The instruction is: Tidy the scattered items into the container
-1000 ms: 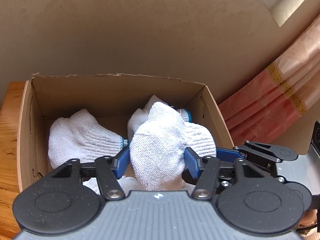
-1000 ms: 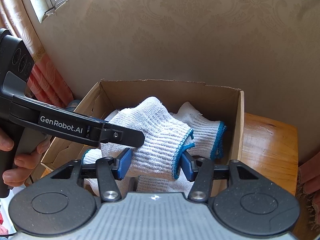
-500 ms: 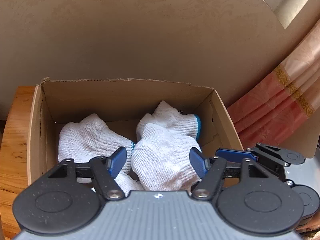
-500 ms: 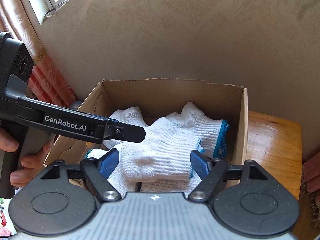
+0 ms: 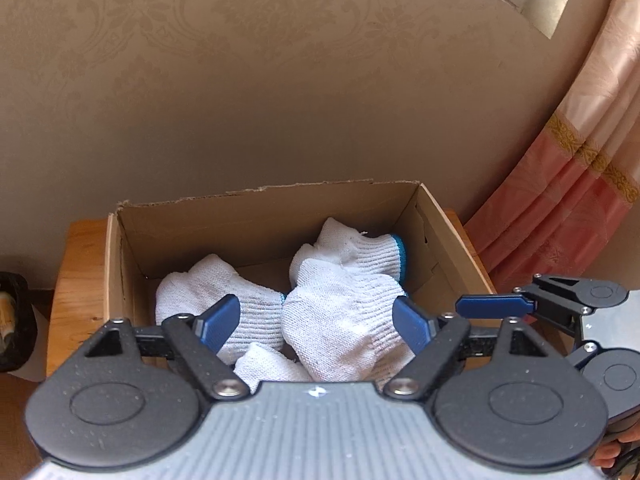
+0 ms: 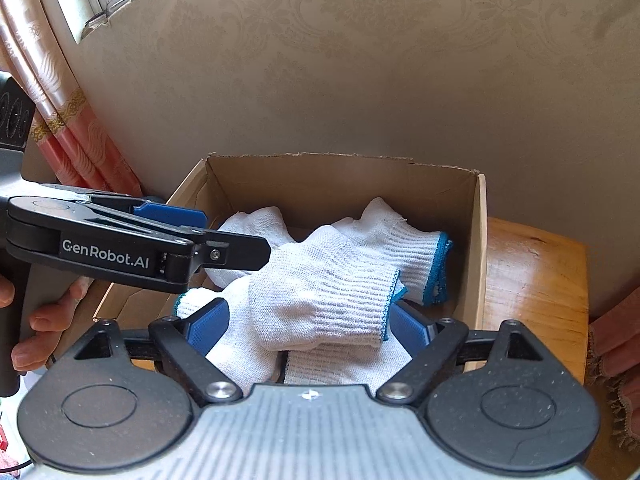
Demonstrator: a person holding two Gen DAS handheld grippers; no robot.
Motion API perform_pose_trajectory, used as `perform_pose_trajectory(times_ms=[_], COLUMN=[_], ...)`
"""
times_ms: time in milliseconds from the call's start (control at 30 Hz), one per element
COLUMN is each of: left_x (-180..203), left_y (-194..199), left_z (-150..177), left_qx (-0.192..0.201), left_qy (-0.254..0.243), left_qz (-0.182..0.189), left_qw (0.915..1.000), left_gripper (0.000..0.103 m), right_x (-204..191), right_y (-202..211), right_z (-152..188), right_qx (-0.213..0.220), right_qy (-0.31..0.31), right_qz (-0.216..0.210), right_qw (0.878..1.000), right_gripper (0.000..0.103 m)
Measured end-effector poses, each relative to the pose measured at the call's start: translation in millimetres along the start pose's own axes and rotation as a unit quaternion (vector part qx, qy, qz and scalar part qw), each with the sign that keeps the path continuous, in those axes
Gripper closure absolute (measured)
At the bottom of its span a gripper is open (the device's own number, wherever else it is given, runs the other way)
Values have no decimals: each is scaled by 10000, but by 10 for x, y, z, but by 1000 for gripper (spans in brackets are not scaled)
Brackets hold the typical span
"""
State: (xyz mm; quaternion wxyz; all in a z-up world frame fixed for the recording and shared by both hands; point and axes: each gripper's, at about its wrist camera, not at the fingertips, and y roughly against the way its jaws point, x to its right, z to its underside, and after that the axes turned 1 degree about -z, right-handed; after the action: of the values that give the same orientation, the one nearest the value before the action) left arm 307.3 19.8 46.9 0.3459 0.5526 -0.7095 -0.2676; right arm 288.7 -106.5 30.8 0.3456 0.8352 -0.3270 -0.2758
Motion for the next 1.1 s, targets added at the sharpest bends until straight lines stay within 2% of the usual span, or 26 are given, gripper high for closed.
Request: perform_pose_trajectory(times_ms=[233,433,600,700,833,967,1100], left_x=[94,174,179,157,135,164,141], left_y=[344,602,808,918,1057,1169,1267], left_z=[129,304,447,503,572,676,710], left_qx=[392,667,964,898,549,533,403], left_qy=[-437,-694,-587,-544,-442,-410,-182], left_qz=[-506,-963,-1308,-1284,-1110,-1058,-740], left_qw=[9970,9907,9850,9861,9913,9921,9963], left_gripper=[10,4,2,2,2,1,1], right_x=[-141,-244,-354,-416,-502,-581,-666], right_y=[227,401,546,631,737,801,857], right_z=[67,161,227,263,312,352,363], right_qx=[-11,22,31,25,3,-53,-74], right_qy=[22,-48,-19,-12,-68,-131,-146], right_qz=[224,421,593,703,843,937,1022], right_qw=[9997,9991,9982,9975,9964,9955,9946], right_gripper=[9,8,7,7,6,5,5])
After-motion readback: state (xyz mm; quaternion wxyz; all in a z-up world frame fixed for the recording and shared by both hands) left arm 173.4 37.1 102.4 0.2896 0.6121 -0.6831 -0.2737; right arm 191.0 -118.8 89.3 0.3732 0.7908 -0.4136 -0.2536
